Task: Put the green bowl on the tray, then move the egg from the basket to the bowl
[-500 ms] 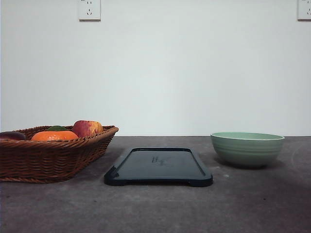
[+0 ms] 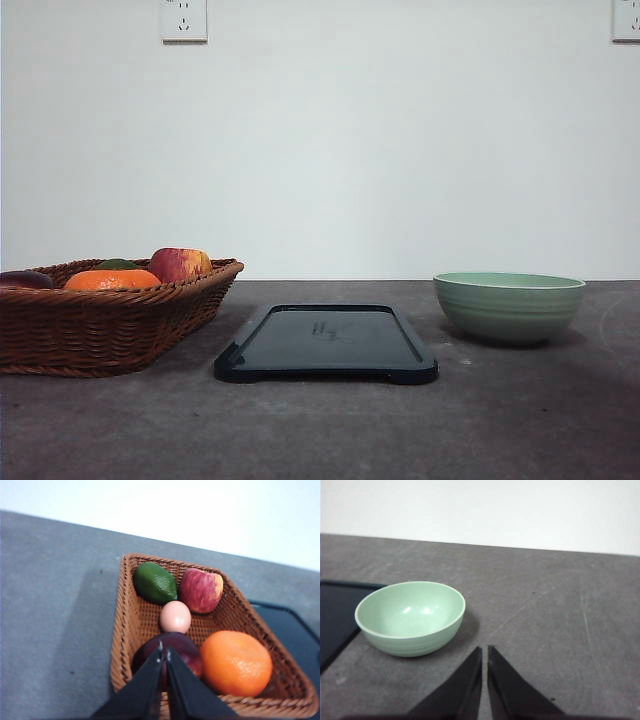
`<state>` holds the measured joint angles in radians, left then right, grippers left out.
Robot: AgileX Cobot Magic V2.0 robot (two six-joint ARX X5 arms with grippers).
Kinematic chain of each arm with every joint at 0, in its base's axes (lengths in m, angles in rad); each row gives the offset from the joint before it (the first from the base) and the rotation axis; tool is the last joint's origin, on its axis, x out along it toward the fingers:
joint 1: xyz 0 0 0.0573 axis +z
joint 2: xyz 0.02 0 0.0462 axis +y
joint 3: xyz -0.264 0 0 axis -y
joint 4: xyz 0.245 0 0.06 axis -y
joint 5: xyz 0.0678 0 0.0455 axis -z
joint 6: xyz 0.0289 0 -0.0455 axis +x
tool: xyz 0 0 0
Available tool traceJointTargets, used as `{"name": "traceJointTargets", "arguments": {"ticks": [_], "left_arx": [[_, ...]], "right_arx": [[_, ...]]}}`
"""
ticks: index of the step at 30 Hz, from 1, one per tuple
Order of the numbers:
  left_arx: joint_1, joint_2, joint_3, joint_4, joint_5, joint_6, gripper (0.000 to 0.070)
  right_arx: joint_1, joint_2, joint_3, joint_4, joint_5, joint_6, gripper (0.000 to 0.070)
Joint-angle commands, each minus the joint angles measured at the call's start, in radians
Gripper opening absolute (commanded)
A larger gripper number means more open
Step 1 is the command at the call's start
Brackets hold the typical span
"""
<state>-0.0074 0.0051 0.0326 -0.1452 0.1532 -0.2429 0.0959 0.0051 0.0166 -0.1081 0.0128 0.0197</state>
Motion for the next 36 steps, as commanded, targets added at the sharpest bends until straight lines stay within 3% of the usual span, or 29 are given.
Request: {"name": "traceJointTargets", "arguments": {"ticks": [1,4,8,12,15,20,26,36], "left_arx": [[0.000,-0.002,-0.019,0.012,-0.003,-0.144,0.0000],[0.000,-0.002,-0.019,0.013,-0.004,-0.251,0.0000],[0.000,-0.002,-0.019,0.031,-0.004,-0.293,0.0000],[0.000,-0.002,-0.019,0.137,-0.004,-0.356,0.0000],[0.000,-0.002,-0.010,0.199,-0.011,-0.343,0.0000],[0.000,0.005,0.063,0.169,-0.034,-0.319,0.0002],[0.000,0.085,0.229,0.019,-0.041,-0.179,0.0002],[0.000,0.401,0.501,-0.155,-0.034,-0.070,0.0001]], "right_arx": [[-0.001,-0.002,-0.004,0.012,0.007,0.084,0.0010],[-0.001,-0.002,-0.003,0.030,0.007,0.180,0.0009],[0.000,-0.002,-0.003,0.079,0.005,0.294,0.0009],[0.000,-0.002,-0.001,0.112,-0.043,0.311,0.0007],[0.000,0.000,0.015,0.120,-0.062,0.308,0.0007],[0.000,0.033,0.107,0.060,-0.061,0.276,0.0007],[0.000,0.152,0.238,-0.008,-0.065,0.241,0.0007],[0.001,0.403,0.410,-0.064,-0.104,0.185,0.0007]]}}
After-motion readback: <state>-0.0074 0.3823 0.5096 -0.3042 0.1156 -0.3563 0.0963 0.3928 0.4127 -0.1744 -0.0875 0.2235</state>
